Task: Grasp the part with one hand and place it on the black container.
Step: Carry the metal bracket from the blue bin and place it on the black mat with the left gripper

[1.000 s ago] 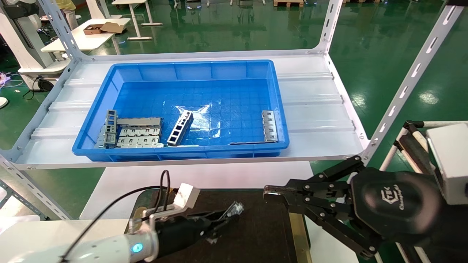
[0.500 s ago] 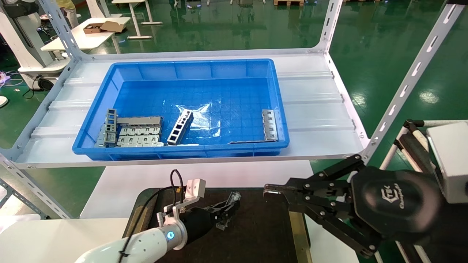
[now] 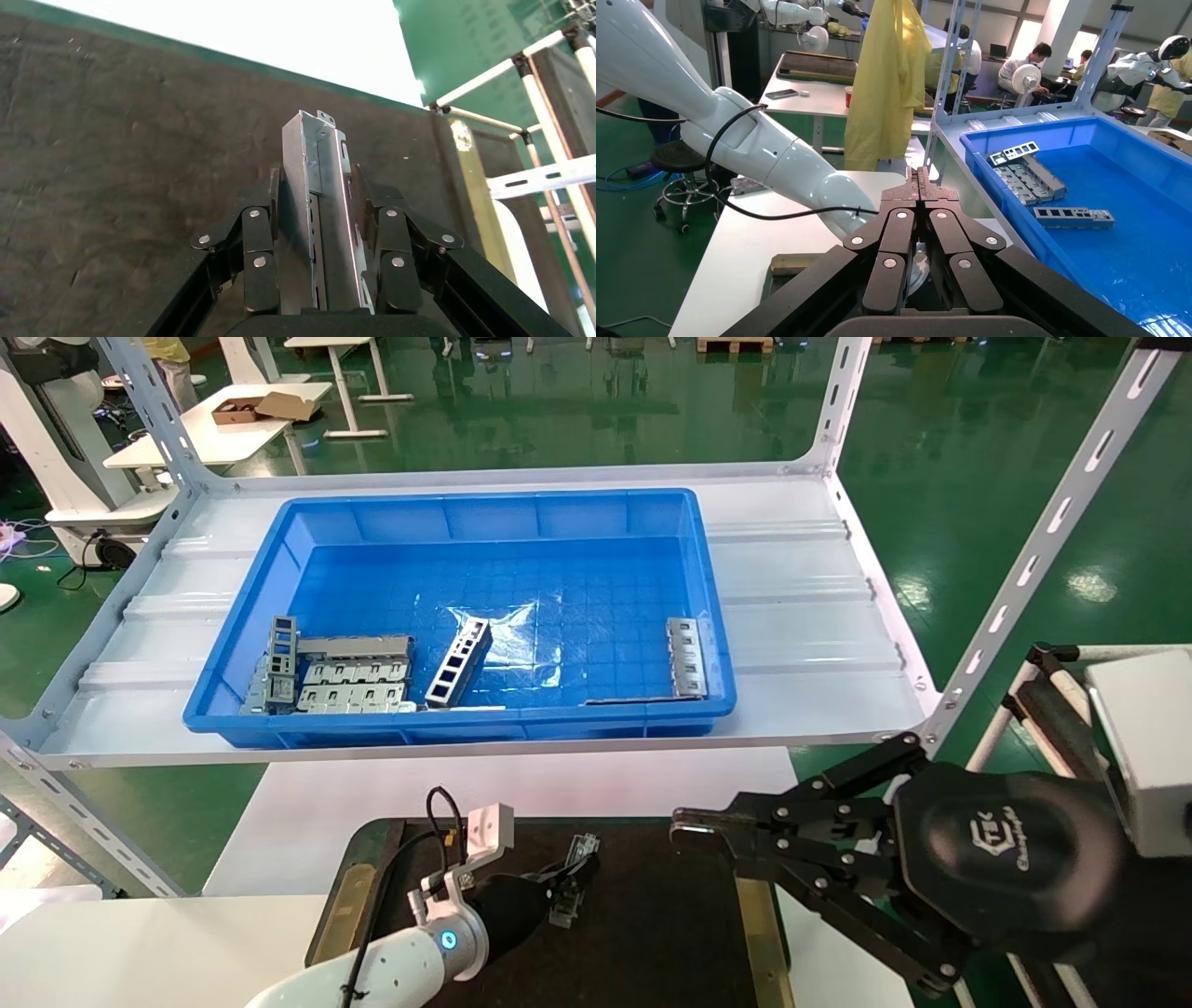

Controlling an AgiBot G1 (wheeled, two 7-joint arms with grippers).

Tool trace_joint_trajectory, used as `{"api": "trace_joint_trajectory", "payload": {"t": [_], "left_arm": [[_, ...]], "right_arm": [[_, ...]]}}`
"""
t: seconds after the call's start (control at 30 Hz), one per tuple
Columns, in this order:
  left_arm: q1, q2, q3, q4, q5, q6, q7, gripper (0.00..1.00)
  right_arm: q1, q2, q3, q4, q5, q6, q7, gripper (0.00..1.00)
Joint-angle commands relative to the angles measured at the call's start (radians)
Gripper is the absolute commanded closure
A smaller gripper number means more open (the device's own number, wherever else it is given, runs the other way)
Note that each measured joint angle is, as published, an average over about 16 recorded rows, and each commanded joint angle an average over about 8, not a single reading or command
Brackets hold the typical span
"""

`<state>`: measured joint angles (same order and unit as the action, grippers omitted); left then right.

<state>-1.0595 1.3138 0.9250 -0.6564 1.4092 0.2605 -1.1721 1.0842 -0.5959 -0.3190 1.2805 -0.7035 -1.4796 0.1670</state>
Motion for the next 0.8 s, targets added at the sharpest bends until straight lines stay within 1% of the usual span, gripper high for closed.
{"api": "trace_joint_trajectory", "payload": {"t": [0.03, 0.5, 0.53, 0.57, 0.6, 0.63, 0.67, 0.8], "left_arm": [[0.0, 0.008, 0.004, 0.015, 0.003, -0.011, -0.015, 1.0], [-0.009, 0.024, 0.053, 0.042, 0.025, -0.052, -0.09, 1.0], [-0.009, 0.024, 0.056, 0.042, 0.025, -0.054, -0.095, 1.0], [-0.009, 0.024, 0.059, 0.042, 0.026, -0.056, -0.1, 0.99], [-0.008, 0.024, 0.063, 0.042, 0.026, -0.057, -0.105, 0.96], [-0.008, 0.024, 0.066, 0.042, 0.027, -0.059, -0.11, 0.9], [-0.007, 0.024, 0.069, 0.042, 0.027, -0.06, -0.114, 0.81], [-0.005, 0.023, 0.083, 0.037, 0.029, -0.066, -0.13, 0.31]], "right_arm": [[0.0, 0.0, 0.0, 0.0, 0.0, 0.0, 0.0, 1.0], [0.0, 0.0, -0.001, 0.0, 0.0, 0.0, 0.0, 1.0], [0.0, 0.0, -0.001, 0.0, 0.0, 0.0, 0.0, 0.99], [0.0, 0.0, -0.001, 0.0, 0.0, 0.0, 0.0, 0.94], [0.0, 0.0, -0.001, 0.0, 0.0, 0.0, 0.0, 0.86], [0.0, 0.0, -0.001, 0.0, 0.0, 0.0, 0.0, 0.74], [0.0, 0.0, -0.001, 0.0, 0.0, 0.0, 0.0, 0.62], [0.0, 0.0, -0.001, 0.0, 0.001, 0.0, 0.0, 0.13]]}}
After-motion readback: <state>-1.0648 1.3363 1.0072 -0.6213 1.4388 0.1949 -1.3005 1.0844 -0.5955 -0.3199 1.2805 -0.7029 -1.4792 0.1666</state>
